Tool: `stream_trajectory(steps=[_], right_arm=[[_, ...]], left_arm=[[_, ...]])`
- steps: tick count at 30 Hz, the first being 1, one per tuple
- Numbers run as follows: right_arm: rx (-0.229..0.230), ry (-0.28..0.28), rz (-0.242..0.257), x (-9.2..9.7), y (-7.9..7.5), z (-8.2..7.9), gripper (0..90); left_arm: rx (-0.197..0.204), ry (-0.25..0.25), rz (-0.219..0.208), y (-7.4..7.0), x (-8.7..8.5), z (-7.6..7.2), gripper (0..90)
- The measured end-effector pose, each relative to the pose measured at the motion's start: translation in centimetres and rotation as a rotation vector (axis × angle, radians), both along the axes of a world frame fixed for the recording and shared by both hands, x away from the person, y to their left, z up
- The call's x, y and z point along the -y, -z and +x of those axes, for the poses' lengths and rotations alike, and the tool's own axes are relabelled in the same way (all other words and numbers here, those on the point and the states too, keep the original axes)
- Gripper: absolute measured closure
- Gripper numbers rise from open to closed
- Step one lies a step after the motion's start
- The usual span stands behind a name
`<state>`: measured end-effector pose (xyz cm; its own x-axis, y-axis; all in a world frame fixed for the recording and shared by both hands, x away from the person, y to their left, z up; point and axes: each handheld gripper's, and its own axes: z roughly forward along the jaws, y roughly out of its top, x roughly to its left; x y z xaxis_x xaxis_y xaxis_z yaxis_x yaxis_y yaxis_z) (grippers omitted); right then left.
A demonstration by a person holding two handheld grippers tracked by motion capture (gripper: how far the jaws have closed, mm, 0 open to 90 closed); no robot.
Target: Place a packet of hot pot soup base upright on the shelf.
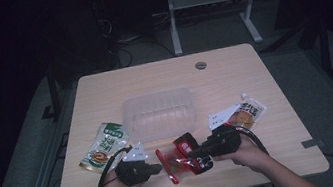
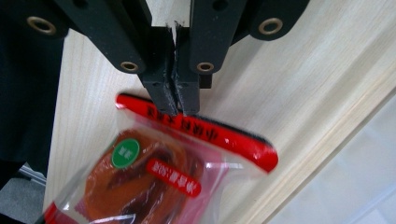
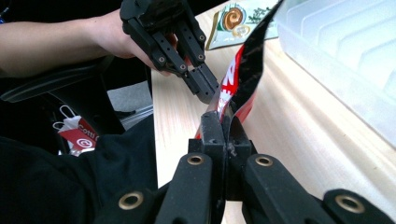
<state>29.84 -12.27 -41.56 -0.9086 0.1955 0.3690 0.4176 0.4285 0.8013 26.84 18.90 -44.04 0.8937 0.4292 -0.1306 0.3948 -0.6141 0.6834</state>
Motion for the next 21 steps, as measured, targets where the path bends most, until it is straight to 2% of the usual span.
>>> stream_trajectory(steps=[9,21], right_arm=[[0.028,0.021,0.025,0.5,-1.0,-0.1,90.0],[0.063,0.049,0.068,1.3,-2.5,-0.1,89.9]], left_arm=[[0.013,-0.022,-0.005,-0.3,-0.7,-0.2,79.7],[0.0,-0.081,-0.018,-0.1,-1.3,0.0,50.4]])
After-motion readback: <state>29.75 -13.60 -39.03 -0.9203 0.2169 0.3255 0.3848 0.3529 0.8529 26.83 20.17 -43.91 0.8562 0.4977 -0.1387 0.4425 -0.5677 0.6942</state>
